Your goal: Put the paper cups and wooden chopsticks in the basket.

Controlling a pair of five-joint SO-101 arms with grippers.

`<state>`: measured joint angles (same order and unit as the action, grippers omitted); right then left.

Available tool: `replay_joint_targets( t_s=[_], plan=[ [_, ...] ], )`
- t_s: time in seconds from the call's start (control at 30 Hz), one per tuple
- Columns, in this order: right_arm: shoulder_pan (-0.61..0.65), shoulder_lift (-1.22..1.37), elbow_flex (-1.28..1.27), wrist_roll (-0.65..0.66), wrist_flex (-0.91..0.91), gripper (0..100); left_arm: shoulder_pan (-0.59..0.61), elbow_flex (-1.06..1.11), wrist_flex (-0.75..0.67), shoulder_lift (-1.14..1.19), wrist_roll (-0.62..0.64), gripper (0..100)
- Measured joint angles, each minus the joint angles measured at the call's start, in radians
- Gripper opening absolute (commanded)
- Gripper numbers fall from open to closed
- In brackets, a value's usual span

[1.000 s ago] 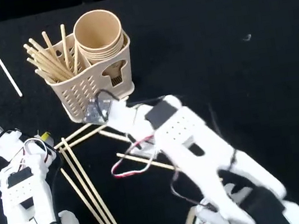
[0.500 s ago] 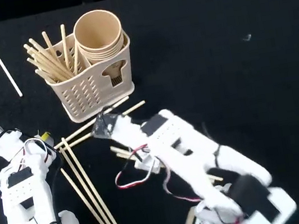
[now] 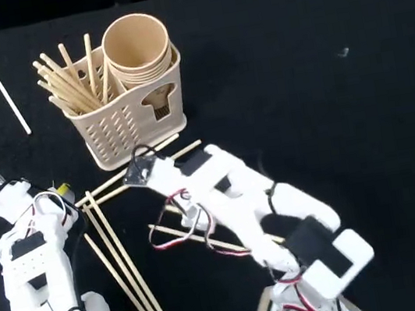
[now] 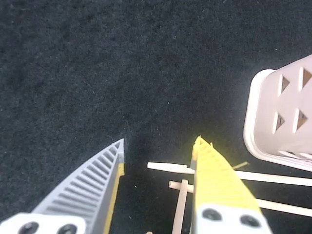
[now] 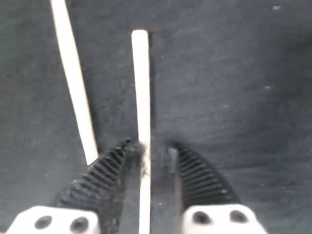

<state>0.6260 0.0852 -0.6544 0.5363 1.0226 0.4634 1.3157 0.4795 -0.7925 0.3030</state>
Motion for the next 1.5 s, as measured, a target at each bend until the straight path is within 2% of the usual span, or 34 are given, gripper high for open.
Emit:
replay_joint_targets(
  t_s=[0.27,0.4,0.63,0.8,1.07,1.27,1.5],
  plan=[
    [0.014,-0.109,-0.021,-0.003,0.038,1.1,0.0,0.0,0.0,0.0,0.0,23],
    [0.077,-0.21,-0.083,-0.052,0.057,1.4,0.0,0.0,0.0,0.0,0.0,23],
    [0.109,-0.209,-0.124,-0.071,0.025,17.7,0.0,0.0,0.0,0.0,0.0,23],
    [0.115,-0.158,-0.124,-0.071,-0.011,13.9,0.0,0.0,0.0,0.0,0.0,23],
    [0.114,-0.103,-0.106,-0.077,-0.041,13.7,0.0,0.0,0.0,0.0,0.0,23],
    [0.114,-0.133,-0.068,-0.074,0.058,13.8,0.0,0.0,0.0,0.0,0.0,23],
    [0.114,-0.16,-0.066,-0.074,0.078,13.6,0.0,0.0,0.0,0.0,0.0,23]
  ],
)
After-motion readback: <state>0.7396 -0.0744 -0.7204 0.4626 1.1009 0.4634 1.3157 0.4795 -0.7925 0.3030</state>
